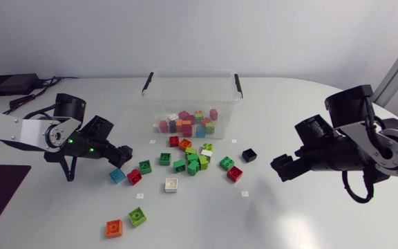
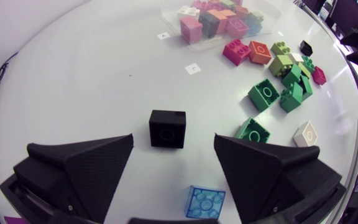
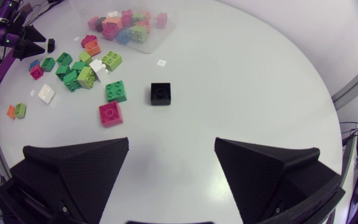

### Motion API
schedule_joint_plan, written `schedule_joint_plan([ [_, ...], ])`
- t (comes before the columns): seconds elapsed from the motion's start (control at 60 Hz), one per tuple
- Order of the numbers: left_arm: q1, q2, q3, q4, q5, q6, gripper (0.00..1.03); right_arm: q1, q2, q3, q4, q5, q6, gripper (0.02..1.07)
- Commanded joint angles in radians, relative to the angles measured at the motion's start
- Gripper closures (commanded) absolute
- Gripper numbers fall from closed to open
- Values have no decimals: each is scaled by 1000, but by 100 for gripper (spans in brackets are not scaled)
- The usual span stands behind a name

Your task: Place the duplo bricks in the container

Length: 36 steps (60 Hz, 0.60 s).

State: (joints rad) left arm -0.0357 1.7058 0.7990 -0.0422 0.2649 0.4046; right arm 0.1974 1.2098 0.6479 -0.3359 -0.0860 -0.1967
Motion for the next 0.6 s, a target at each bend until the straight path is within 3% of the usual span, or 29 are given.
schedule_joint_plan([
  [0.0, 7, 31, -18, 19, 11, 22, 18, 14, 23, 13, 17, -4, -27, 7],
  [0.233, -4, 87, -11, 73, 17, 19, 30, 51, 30, 6, 18, 0, -49, 7],
  [0.583, -1, 98, -38, 136, 74, 20, 64, 69, 206, 44, 144, 0, -70, 13],
])
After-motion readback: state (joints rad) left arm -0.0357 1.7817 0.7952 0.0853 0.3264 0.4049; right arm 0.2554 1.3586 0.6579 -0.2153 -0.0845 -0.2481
